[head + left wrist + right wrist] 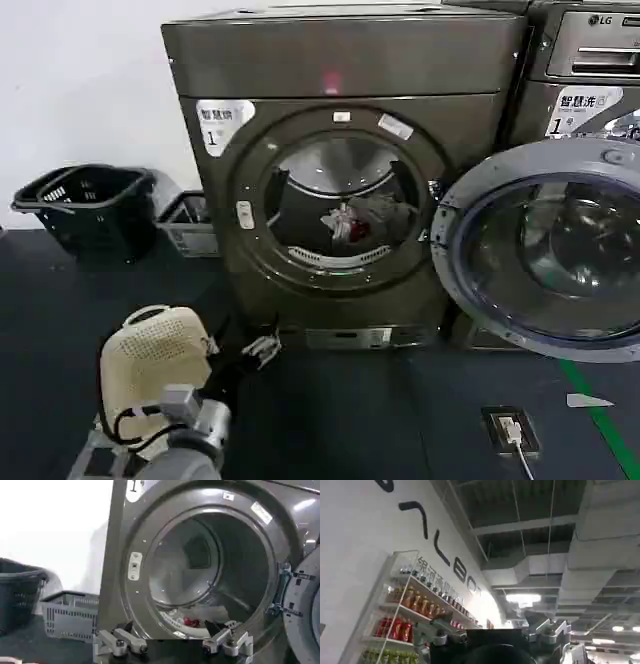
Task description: Grasp the clothes from the dryer.
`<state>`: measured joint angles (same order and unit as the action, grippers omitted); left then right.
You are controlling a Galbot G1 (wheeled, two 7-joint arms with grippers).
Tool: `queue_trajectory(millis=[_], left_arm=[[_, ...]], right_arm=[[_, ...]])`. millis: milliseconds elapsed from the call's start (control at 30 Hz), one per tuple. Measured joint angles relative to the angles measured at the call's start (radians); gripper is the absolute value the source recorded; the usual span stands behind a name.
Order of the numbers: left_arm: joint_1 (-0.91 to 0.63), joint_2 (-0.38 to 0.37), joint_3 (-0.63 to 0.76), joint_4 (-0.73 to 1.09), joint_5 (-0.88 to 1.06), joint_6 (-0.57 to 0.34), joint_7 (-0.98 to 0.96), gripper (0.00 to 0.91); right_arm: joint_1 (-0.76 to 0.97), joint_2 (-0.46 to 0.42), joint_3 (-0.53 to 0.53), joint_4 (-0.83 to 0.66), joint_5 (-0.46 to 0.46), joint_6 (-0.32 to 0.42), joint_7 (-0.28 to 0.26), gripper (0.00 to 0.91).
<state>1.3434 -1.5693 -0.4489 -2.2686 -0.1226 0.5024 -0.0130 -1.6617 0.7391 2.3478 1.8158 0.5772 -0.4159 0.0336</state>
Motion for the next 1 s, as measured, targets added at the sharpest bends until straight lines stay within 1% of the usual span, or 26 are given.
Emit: queue_trajectory(millis=[300,1000], left_arm=[[0.011,0.004,0.001,-0.007,0.0,-0.003,0.004,0.907],[-0.001,-0.015,0.009,0.0,0.015,-0.007,0.013,0.907]], right_arm=[[0.002,-0.001,-0.004,0.009,0.054,0.035,0.003,0.907],[0.01,0.004,-0.012,0.006,0.076,0.056,0.0,0.907]])
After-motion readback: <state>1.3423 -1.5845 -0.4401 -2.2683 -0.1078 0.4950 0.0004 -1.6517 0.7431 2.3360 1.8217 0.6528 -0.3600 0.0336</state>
